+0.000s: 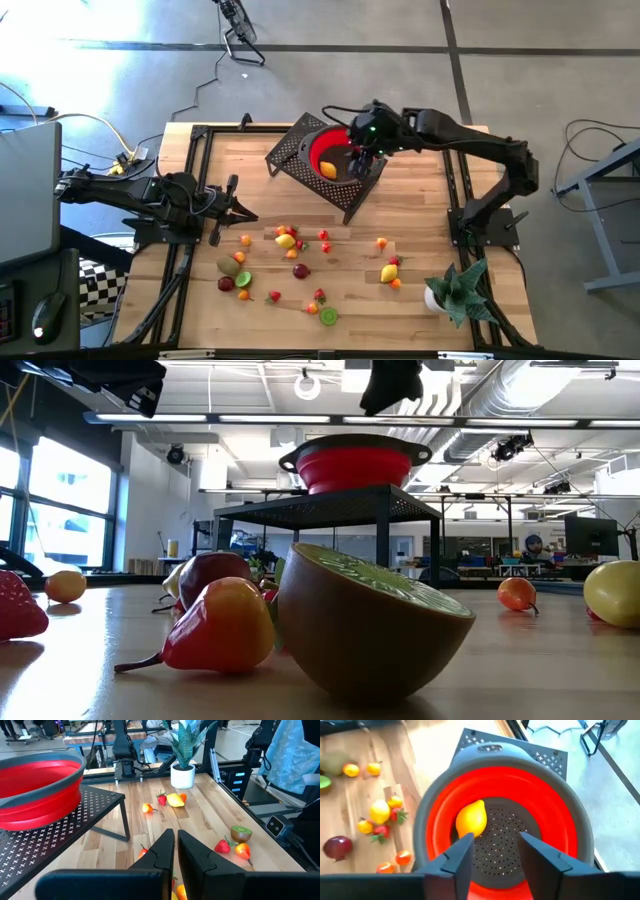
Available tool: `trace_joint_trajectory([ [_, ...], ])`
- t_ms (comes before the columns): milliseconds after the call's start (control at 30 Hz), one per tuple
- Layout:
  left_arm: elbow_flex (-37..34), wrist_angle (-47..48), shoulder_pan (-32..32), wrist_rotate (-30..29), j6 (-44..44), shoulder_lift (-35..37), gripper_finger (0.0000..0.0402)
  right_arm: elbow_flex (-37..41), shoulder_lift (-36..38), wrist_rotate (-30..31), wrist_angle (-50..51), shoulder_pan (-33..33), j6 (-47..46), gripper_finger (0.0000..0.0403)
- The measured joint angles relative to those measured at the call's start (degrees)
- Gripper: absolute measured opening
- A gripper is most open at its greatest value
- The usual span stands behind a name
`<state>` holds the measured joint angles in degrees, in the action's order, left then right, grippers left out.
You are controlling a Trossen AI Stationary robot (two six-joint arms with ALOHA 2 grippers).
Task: Pick & Place Fruit
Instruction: Put the pear into the strainer bowl on the shelf
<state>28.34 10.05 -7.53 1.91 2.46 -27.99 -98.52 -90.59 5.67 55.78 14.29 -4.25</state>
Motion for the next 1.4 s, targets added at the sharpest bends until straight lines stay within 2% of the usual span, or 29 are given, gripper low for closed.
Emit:
trace_joint_trajectory([
  [467, 0.0, -0.03, -0.02, 0.0, 0.0, 0.02, 0.0019, 0.0, 4.64, 0.04, 10.94, -7.24, -4.44, 0.0038],
  [667, 0.0, -0.05, -0.02, 0.0, 0.0, 0.01, 0.0019, 0.0, 5.95, 0.92, 15.43, -11.04, -8.37, 0.0022],
  [900, 0.0, -0.08, 0.0, 0.0, 0.0, 0.01, 0.0019, 0.61, 8.19, 7.47, 17.43, -15.47, -12.48, 0.0021],
  [1033, 0.0, -0.08, -0.02, 0.0, 0.0, 0.02, 0.0019, 5.42, 11.56, 9.94, 14.92, -17.53, -14.49, 0.0021],
  [1133, 0.0, -0.08, -0.02, -0.02, 0.0, 0.0, 0.0019, 11.5, 14.93, 10.72, 9.3, -18.49, -15.72, 0.0021],
  [1267, 0.0, -0.08, 0.0, 0.0, 0.0, 0.02, 0.0019, 19.73, 19.13, 10.4, 2.74, -18.87, -18.39, 0.0021],
  [1400, 0.0, -0.08, 0.0, 0.0, 0.0, 0.02, 0.0019, 25.79, 22.03, 8.17, 0.42, -18.85, -21.49, 0.0021],
])
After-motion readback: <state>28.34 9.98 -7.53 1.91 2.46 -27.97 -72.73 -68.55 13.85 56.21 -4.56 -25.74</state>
